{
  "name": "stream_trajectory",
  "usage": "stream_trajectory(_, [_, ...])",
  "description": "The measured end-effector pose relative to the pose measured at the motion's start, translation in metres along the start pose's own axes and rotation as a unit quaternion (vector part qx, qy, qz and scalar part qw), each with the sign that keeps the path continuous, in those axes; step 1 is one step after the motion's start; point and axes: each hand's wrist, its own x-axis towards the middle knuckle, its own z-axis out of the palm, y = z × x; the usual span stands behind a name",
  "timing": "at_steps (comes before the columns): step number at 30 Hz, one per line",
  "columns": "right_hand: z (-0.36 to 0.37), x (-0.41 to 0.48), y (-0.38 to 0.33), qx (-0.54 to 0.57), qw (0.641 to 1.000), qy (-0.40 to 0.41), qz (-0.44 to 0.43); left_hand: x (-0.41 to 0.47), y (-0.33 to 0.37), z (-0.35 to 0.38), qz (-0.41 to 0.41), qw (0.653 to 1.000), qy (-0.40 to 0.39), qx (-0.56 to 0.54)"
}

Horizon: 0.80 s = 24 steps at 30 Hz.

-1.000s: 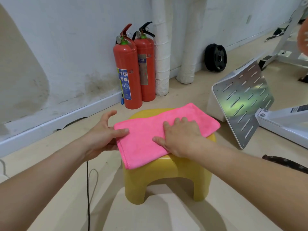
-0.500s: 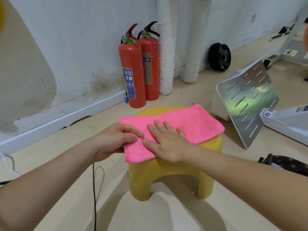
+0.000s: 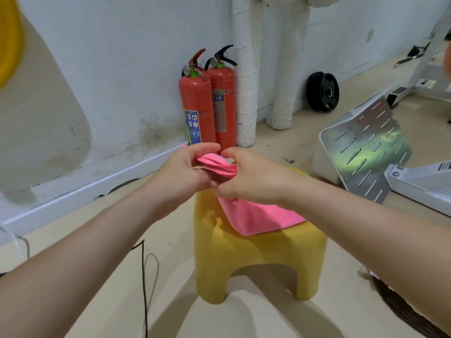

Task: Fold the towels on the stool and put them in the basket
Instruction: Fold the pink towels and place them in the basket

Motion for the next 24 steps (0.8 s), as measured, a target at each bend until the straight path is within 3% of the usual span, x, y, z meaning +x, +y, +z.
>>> stream_trajectory(1, [-0.001, 0.0, 0.001, -0.065, 0.997, 0.026, -0.016, 0.0, 0.002, 0.004, 0.03, 0.997, 0.022, 0.063])
stream_trajectory(3, [-0.006, 0.0, 0.005, -0.083, 0.996, 0.024, -0.019, 0.002, 0.004, 0.006, 0.095, 0.975, 0.042, 0.199])
stream_trajectory(7, [-0.013, -0.004, 0.012, 0.074, 0.993, -0.073, 0.062, 0.008, 0.002, -0.005, 0.127, 0.89, 0.032, 0.436])
stream_trajectory(10, [0.002, -0.01, 0.022, 0.217, 0.958, -0.133, 0.133, 0.008, 0.0, -0.005, 0.127, 0.831, 0.025, 0.541])
stream_trajectory(12, [0.014, -0.015, 0.028, 0.246, 0.947, -0.146, 0.147, 0.009, -0.004, 0.001, 0.133, 0.815, 0.024, 0.563])
stream_trajectory(14, [0.017, -0.018, 0.029, 0.21, 0.963, -0.112, 0.13, 0.014, -0.009, 0.009, 0.146, 0.824, 0.025, 0.547])
stream_trajectory(18, [0.009, -0.014, 0.038, 0.217, 0.967, -0.007, 0.134, 0.018, -0.011, 0.031, 0.197, 0.894, 0.096, 0.39])
stream_trajectory(21, [0.0, -0.012, 0.054, 0.362, 0.905, 0.004, 0.222, -0.001, -0.015, 0.056, 0.25, 0.892, 0.111, 0.36])
stream_trajectory(24, [-0.008, -0.013, 0.067, 0.486, 0.837, -0.04, 0.248, -0.018, -0.034, 0.077, 0.283, 0.835, 0.08, 0.464])
